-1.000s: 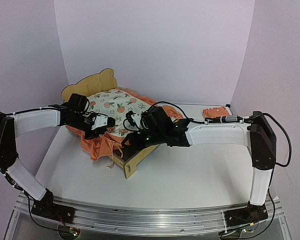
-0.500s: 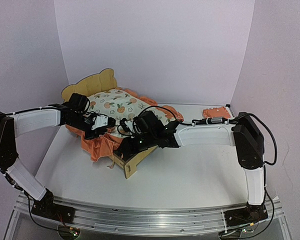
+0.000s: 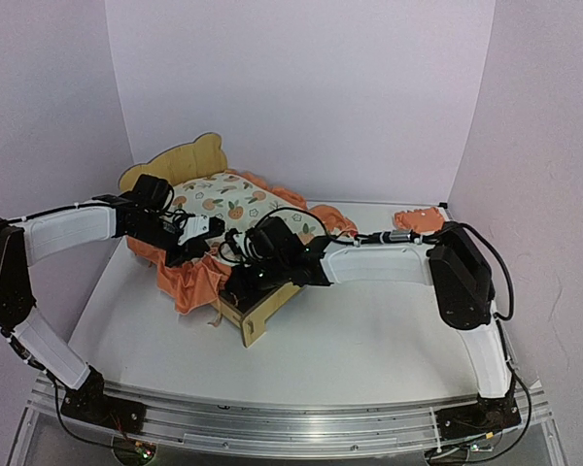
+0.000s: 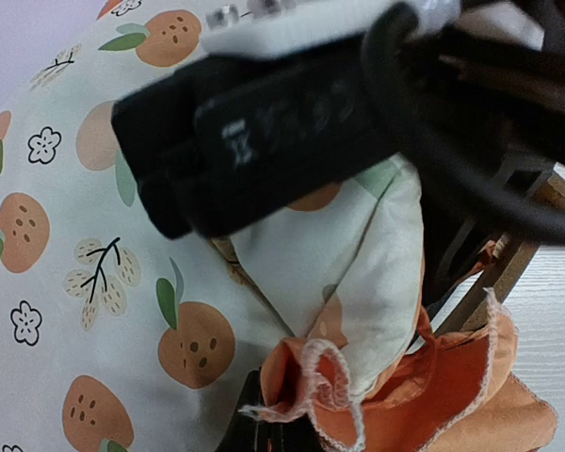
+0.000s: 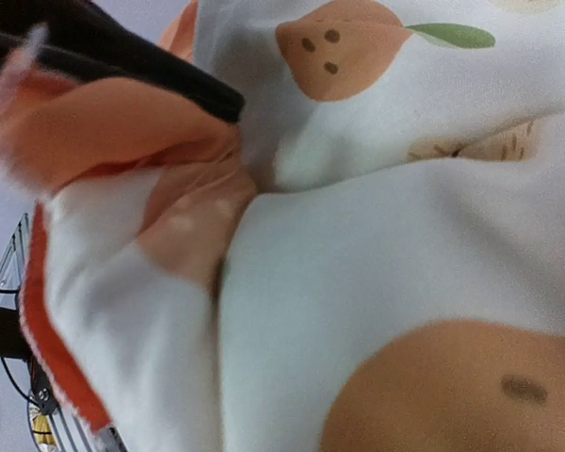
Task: Set up the pet bed
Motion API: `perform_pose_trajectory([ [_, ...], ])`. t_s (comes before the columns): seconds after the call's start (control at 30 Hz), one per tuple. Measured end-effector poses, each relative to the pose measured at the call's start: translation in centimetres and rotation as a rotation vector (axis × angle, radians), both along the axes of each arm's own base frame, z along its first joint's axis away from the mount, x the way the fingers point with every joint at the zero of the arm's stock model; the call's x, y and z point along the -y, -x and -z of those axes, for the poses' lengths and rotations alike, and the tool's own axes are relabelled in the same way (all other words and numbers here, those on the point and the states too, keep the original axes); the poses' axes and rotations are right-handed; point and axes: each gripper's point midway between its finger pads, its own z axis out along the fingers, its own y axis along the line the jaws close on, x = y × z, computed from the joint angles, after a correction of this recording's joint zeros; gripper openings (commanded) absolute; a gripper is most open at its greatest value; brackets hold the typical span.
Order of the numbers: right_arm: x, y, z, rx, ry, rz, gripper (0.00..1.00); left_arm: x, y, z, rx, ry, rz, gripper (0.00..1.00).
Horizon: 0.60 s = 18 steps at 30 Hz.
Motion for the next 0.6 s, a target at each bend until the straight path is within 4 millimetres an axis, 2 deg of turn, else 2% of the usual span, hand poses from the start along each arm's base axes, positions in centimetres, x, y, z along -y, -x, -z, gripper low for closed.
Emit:
perform_pose_trajectory([
  [0.13, -0.5, -0.8, 1.1, 0.021, 0.01, 0.025, 0.0, 0.0, 0.0, -0.3, -0.017, 0.011, -0.016, 0.0],
  [0.33, -0.7, -1.0, 1.2, 0.024, -0.006, 0.034, 0.02, -0.1, 0.1, -0.1, -0.036, 0.012, -0.027, 0.0],
  [0.37, -0.8, -1.0, 1.3, 0.028, -0.012, 0.032, 0.05, -0.1, 0.1, -0.1, -0.04, 0.013, -0.026, 0.0],
  [0.5, -1.1, -0.4, 1.3, 0.031, -0.029, -0.012, 0.28, -0.1, 0.5, 0.0, -0.052, 0.015, -0.013, 0.0],
  [0.6, -1.1, 0.3, 1.1, 0.027, -0.03, -0.052, 0.37, 0.0, 0.8, 0.0, -0.056, 0.018, 0.002, 0.0],
])
